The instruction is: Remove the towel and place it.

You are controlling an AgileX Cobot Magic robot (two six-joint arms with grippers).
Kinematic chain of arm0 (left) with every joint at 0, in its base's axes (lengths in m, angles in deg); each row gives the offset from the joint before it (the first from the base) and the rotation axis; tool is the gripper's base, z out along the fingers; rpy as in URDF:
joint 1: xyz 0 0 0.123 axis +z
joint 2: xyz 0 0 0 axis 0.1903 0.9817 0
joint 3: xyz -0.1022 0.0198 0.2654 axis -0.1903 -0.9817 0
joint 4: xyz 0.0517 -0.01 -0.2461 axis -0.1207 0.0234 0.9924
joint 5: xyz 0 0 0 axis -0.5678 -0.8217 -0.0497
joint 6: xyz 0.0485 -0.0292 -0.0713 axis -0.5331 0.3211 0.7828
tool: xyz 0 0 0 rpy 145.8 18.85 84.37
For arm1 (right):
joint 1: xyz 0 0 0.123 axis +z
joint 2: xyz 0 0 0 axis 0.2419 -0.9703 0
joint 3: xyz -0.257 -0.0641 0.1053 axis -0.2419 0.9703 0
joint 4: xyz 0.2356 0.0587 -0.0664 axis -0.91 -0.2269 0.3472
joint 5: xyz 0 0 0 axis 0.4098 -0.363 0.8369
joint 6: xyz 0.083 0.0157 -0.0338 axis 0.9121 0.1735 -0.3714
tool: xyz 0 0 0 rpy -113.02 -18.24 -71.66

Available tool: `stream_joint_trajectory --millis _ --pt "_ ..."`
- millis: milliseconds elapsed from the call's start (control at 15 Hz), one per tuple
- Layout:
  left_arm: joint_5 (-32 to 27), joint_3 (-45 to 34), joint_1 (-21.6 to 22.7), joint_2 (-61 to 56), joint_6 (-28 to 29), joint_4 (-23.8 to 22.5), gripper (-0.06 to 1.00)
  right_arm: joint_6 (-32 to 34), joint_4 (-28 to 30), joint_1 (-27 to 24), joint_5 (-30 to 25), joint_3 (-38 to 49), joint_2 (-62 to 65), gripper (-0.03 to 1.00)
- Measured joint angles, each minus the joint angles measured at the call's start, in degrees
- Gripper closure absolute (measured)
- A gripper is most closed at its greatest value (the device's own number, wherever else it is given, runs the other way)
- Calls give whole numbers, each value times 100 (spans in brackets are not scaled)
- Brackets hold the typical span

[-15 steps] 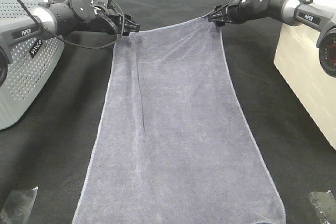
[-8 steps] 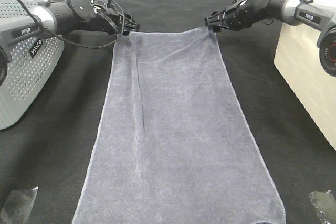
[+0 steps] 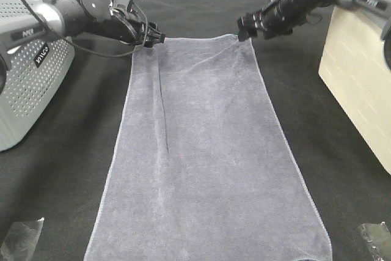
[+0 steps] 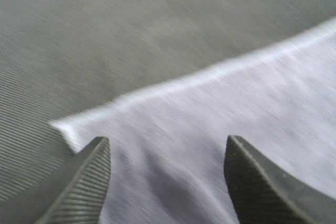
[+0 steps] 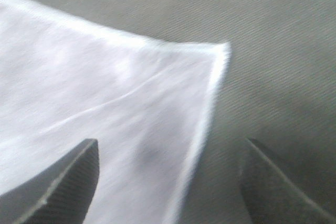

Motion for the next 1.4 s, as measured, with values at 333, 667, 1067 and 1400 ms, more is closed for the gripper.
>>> stream_joint_trajectory --millis 333,667,1067,1400 --pt "-1759 0 0 -768 292 -69 29 6 -968 0 -1117 0 905 21" --pt "-3873 0 6 -2143 2332 -1954 17 670 132 -6 -2584 0 2292 20" --pt "-4853 11 1335 -3174 3564 -2956 17 1679 521 -1066 -2905 0 3128 20" --pt "-4876 -814 1684 -4114 3581 -2710 17 1707 825 -1089 -2899 2326 5002 20"
